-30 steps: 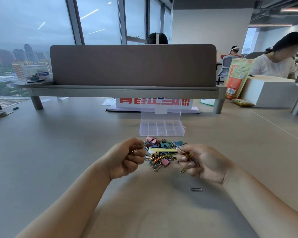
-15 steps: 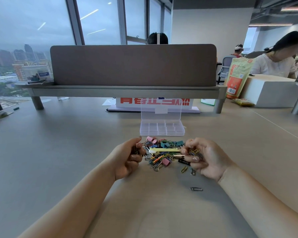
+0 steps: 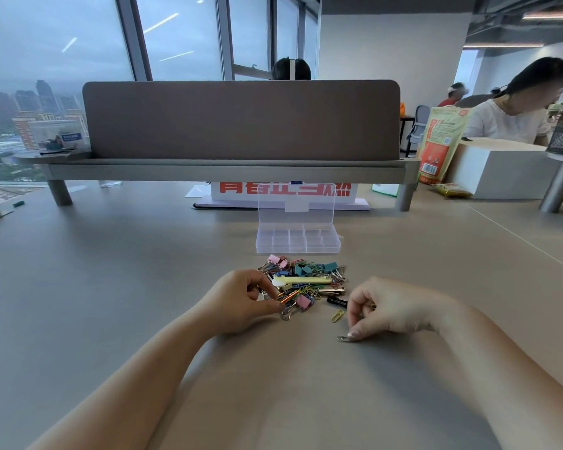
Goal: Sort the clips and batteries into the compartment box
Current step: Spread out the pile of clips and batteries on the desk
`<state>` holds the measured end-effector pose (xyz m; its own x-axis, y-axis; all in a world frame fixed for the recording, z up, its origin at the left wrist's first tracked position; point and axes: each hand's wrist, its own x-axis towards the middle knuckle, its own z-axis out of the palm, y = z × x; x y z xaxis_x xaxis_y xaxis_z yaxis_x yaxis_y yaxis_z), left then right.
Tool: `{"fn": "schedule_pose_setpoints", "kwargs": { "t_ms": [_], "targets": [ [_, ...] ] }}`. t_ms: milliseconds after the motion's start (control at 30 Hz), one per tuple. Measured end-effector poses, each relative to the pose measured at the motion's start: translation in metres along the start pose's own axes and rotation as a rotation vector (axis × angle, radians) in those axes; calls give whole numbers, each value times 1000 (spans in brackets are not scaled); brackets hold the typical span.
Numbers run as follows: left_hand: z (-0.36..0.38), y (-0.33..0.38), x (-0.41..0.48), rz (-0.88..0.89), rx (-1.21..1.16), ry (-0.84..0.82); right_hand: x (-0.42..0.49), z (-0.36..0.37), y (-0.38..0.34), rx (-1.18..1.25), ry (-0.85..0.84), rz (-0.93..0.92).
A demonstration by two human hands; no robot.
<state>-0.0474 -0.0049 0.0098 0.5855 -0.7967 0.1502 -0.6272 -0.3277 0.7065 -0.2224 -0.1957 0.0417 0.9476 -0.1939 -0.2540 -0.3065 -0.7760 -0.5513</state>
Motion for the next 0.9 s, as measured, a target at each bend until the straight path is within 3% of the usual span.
{"fn": "schedule_pose_setpoints", "kwargs": {
  "t_ms": [400,900],
  "targets": [
    [9,24,-9,28,354,47,10,8,-5,6,194,-81],
    [6,27,-10,31,482,33,17,14,-9,-162,187,10]
  ]
}}
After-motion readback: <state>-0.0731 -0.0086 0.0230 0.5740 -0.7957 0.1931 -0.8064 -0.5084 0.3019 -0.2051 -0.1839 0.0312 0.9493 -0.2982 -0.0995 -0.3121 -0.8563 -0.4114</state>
